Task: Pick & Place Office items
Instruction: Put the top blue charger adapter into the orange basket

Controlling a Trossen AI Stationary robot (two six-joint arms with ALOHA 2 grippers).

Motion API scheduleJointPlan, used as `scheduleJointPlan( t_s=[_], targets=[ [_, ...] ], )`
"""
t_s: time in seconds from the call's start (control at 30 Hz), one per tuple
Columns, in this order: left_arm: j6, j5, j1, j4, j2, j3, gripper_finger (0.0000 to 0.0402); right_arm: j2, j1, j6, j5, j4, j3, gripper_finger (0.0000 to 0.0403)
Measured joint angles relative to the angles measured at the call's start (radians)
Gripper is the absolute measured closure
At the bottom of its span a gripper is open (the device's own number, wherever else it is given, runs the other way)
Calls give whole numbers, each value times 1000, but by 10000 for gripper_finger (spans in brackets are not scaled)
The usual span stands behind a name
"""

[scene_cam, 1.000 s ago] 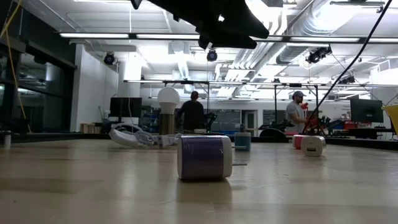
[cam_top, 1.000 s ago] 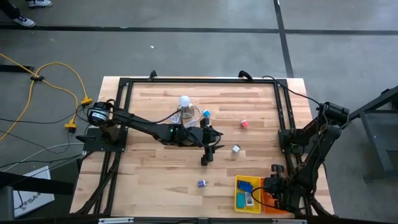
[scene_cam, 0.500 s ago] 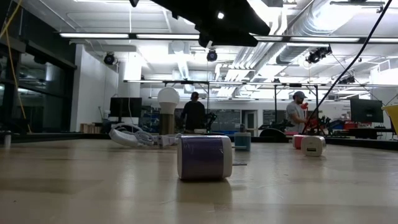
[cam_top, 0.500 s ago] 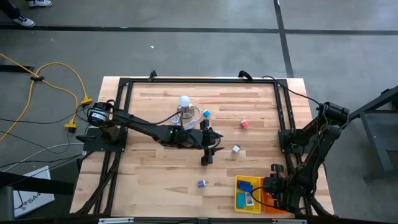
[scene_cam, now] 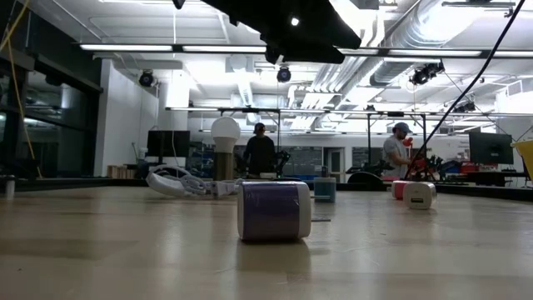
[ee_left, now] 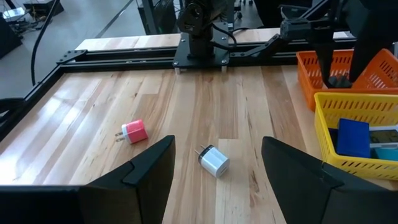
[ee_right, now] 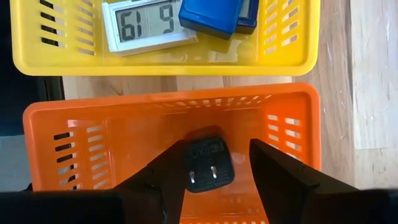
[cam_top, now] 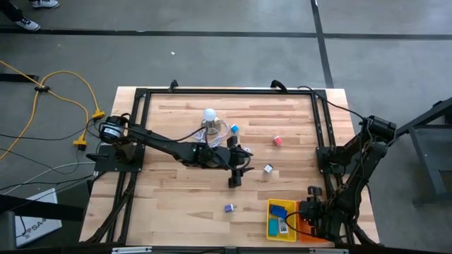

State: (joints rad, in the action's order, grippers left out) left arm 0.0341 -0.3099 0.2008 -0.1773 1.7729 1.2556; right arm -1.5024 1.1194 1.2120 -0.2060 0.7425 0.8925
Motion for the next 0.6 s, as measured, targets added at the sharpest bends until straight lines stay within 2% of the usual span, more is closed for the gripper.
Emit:
scheduleJointPlan(
  t_s=[0.3,0.6],
  targets=[
    [0,1,0,-1,0,0,171,0,0,-3,31,12,0,247],
    [0,1,0,-2,0,0,171,28,-8,-83,31,44,0,246]
  ],
)
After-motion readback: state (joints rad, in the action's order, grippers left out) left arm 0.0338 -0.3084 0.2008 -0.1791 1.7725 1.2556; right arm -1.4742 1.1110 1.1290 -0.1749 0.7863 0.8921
